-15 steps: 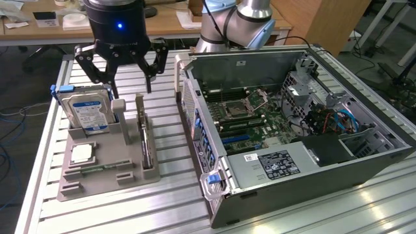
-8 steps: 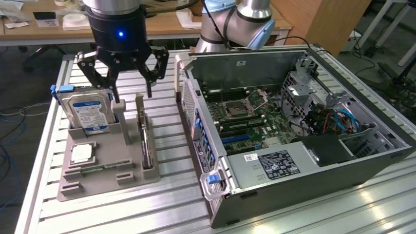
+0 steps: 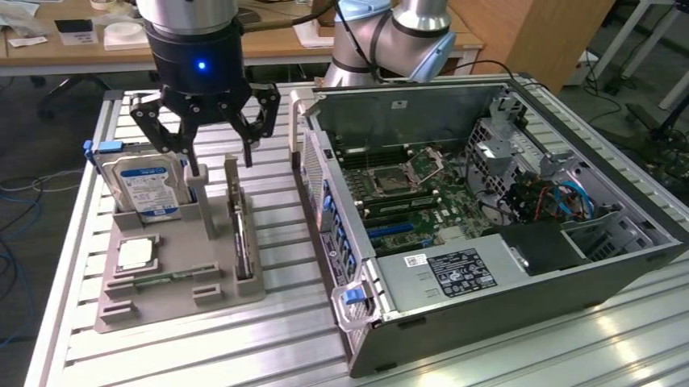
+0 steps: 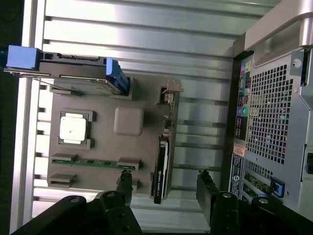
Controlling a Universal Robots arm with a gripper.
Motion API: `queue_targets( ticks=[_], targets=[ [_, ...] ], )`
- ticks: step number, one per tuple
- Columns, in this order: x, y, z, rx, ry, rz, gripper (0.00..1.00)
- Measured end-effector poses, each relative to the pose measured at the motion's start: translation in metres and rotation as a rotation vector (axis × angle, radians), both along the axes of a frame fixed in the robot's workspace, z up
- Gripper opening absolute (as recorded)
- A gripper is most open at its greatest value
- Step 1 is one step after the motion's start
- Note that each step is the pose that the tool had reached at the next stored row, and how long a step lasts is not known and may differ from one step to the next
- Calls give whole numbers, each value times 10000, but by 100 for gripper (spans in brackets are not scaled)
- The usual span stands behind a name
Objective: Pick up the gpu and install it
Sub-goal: 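Pick up the gpu and move the gpu toward the slot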
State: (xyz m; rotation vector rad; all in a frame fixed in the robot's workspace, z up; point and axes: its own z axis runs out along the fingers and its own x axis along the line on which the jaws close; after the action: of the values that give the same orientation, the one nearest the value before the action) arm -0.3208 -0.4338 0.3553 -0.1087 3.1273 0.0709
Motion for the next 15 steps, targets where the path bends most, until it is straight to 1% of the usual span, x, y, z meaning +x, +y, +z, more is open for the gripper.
queue_targets(
  ticks=[5,9,15],
  targets=[
    [1,-15,-41,-2,1,2,65],
    [1,-40,-66,-3,0,1,65],
    [1,-52,-129,-8,-4,-61,65]
  ],
)
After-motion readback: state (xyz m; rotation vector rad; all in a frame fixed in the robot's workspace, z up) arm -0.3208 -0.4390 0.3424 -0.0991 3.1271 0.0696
